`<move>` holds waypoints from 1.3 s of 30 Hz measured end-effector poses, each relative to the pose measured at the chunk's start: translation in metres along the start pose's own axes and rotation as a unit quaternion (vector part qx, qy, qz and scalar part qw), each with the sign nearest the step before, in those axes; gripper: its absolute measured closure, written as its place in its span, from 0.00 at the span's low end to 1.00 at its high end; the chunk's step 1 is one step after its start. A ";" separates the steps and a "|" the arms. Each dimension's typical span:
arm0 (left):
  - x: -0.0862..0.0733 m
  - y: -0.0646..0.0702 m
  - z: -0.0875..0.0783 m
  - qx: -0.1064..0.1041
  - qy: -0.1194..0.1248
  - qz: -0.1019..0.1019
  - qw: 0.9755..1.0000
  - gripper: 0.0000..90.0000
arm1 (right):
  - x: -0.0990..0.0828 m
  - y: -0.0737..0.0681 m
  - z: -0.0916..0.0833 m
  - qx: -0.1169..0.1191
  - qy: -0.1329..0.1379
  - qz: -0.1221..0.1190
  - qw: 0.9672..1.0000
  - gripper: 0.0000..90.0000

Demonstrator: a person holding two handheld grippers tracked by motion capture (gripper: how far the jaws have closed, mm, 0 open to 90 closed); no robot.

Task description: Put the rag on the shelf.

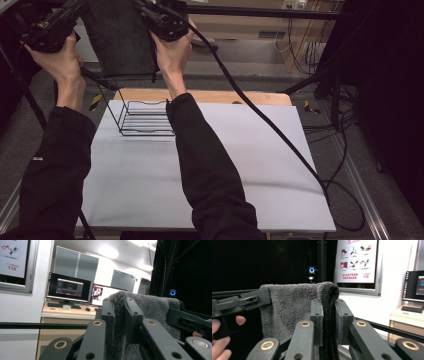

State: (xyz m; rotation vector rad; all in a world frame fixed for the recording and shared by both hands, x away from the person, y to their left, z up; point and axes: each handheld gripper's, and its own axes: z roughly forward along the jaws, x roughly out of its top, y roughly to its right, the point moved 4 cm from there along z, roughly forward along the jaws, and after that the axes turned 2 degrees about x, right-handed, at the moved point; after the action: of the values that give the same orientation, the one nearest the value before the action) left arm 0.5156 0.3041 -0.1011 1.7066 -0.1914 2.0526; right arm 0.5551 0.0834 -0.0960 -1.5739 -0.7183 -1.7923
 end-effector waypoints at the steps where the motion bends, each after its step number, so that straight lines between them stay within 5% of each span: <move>1: 0.001 -0.001 0.002 0.001 0.001 0.001 1.000 0.88 | 0.001 0.001 0.002 0.001 0.001 0.001 1.000 0.88; 6: 0.007 -0.006 0.006 -0.003 0.004 -0.005 1.000 0.88 | 0.008 0.002 0.008 0.001 0.005 -0.001 1.000 0.88; 14: -0.005 -0.013 0.014 0.009 -0.024 0.025 0.999 0.88 | -0.006 0.005 0.015 -0.009 -0.018 -0.009 1.000 0.88; 20: -0.023 -0.024 0.022 0.008 -0.042 0.006 0.999 0.88 | -0.022 0.014 0.018 -0.015 -0.034 0.004 0.999 0.88; 39: -0.050 -0.037 0.026 0.002 -0.077 0.004 0.997 0.88 | -0.053 0.016 0.017 -0.010 -0.050 0.018 0.999 0.88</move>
State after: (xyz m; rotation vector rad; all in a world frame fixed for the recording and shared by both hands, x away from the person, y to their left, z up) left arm 0.5606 0.3138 -0.1504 1.8702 -0.2447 1.9291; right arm 0.5822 0.0913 -0.1462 -1.6889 -0.7156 -1.7094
